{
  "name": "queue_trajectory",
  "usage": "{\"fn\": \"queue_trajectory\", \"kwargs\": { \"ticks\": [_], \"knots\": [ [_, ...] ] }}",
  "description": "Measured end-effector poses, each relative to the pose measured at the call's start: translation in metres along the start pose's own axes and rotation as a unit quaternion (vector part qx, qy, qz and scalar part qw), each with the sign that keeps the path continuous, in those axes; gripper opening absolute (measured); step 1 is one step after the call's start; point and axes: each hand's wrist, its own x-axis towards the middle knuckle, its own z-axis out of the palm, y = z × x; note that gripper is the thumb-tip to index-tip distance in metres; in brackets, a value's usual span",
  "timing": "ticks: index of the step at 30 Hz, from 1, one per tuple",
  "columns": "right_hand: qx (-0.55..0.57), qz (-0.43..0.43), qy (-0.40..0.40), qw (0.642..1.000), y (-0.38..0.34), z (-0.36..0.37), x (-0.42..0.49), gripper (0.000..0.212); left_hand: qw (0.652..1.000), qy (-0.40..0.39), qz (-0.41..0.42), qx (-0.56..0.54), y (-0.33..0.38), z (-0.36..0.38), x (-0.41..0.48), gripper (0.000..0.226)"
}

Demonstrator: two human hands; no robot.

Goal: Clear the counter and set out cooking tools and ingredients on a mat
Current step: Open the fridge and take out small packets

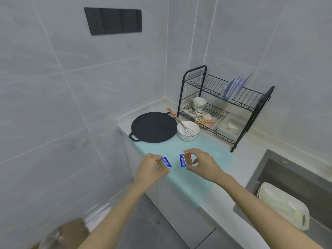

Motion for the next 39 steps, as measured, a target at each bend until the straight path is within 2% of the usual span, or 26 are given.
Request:
{"fn": "queue_trajectory", "kwargs": {
  "ticks": [3,6,11,19,27,33,39],
  "knots": [
    [0.005,0.009,-0.021,1.000,0.020,0.010,0.052,0.055,1.000,-0.013,-0.020,0.001,-0.013,0.018,0.049,0.043],
    [0.009,0.019,-0.046,0.999,0.043,0.022,0.102,0.061,0.998,-0.005,-0.061,-0.002,-0.027,0.037,0.090,0.051],
    [0.009,0.013,-0.096,0.995,0.076,0.042,0.167,0.064,0.995,-0.025,-0.098,0.003,-0.050,0.066,0.144,0.053],
    [0.035,-0.020,-0.159,0.986,0.103,0.077,0.231,0.055,0.991,-0.021,-0.126,0.031,-0.075,0.096,0.193,0.040],
    [0.015,-0.033,-0.170,0.985,0.110,0.092,0.250,0.048,0.990,-0.009,-0.138,0.029,-0.090,0.104,0.200,0.033],
    [-0.018,-0.055,-0.156,0.986,0.102,0.088,0.242,0.046,0.990,-0.014,-0.137,0.032,-0.097,0.097,0.192,0.070],
    [0.014,-0.051,-0.121,0.991,0.080,0.072,0.216,0.034,0.992,0.023,-0.123,-0.015,-0.091,0.067,0.170,0.057]
  ]
}}
